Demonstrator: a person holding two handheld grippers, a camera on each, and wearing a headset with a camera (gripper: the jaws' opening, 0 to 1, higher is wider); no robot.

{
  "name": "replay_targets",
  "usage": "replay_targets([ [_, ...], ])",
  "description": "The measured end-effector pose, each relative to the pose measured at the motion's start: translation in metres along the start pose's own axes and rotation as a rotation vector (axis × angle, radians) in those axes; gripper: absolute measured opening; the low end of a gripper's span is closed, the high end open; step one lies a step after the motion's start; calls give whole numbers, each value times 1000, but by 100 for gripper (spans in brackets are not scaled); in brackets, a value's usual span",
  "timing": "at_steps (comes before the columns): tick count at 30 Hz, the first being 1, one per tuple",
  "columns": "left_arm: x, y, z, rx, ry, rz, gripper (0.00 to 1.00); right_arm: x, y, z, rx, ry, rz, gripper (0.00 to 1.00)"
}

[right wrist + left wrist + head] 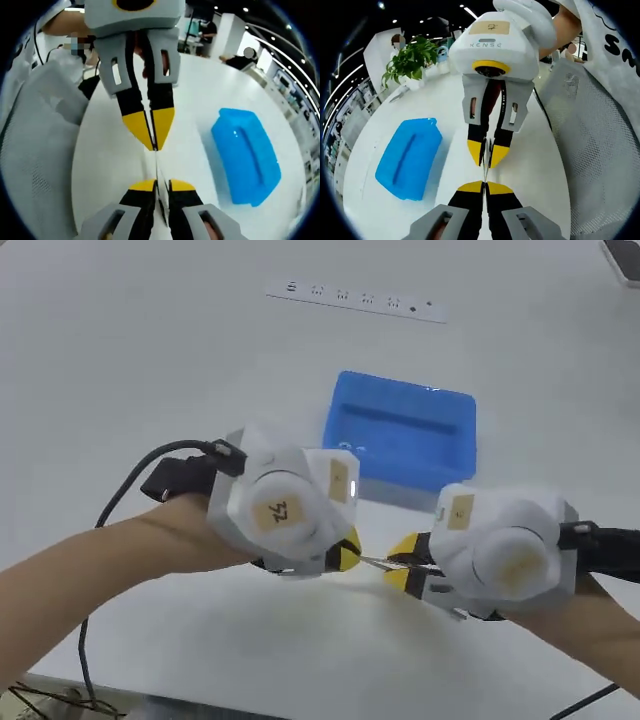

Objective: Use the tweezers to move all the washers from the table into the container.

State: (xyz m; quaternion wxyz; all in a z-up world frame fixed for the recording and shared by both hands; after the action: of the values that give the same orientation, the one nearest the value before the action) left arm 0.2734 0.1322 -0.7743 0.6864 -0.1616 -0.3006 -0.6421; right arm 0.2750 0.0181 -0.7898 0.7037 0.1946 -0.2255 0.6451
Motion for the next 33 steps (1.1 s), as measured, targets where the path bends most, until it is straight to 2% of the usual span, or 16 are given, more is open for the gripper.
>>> replay_targets([
  [2, -5, -1, -5, -3, 25, -23, 0, -1, 1, -2, 3, -9, -24, 6],
  [4, -9, -1, -7, -7, 34, -22, 0, -2, 1, -2, 2, -19, -37, 6],
  [7, -14, -2, -10, -21, 61, -24, 0, -3, 2, 1, -17, -33, -84, 12],
  [9, -13, -1, -10, -22, 56, -24, 0, -2, 3, 8, -43, -55, -122, 17],
  [11, -13, -2, -11, -27, 64, -22, 0, -4, 6, 17, -77, -74, -172, 20],
  [12, -13, -2, -11, -17, 67, -34, 0, -4, 8, 21, -92, -83, -198, 22],
  [14, -14, -5, -12, -30, 92, -61, 0, -5, 16, 34, -117, -106, -244, 26],
  [17, -16, -6, -14, 5, 128, -32, 0, -7, 28, 56, -173, -153, -330, 30],
  [19, -11, -7, -15, 0, 110, -3, 6, -8, 35, 67, -203, -176, -372, 33],
  [22, -8, -9, -13, 27, 123, 106, 21, -7, 45, 90, -257, -243, -458, 38],
  [23, -7, -9, -12, 35, 111, 131, 23, -7, 47, 95, -271, -261, -477, 40],
  [26, -1, -11, 4, 89, 45, 292, 31, -8, 51, 113, -325, -329, -540, 50],
  [27, 0, -12, 11, 108, 33, 333, 35, -9, 51, 120, -358, -360, -567, 52],
  [28, 1, -13, 16, 124, 22, 371, 39, -10, 51, 125, -370, -380, -584, 53],
  [31, 6, -22, 44, 199, -47, 512, 55, -15, 50, 141, -427, -458, -654, 57],
  [33, 9, -29, 62, 227, -104, 568, 63, -18, 50, 149, -456, -483, -665, 59],
])
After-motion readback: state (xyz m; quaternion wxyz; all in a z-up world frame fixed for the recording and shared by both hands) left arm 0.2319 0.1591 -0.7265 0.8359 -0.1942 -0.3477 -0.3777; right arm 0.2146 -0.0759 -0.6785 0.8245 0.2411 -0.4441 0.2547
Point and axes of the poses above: the centre of the closed fingertips' face, and the gripper's own axes: z roughly backward along the fingers, y roughly to its left, x roughly out of its top, the point moved 8 cm from there along z, roughly backward along the fingers, and after that the axes turned 4 degrees about x, right-handed, at the moved point
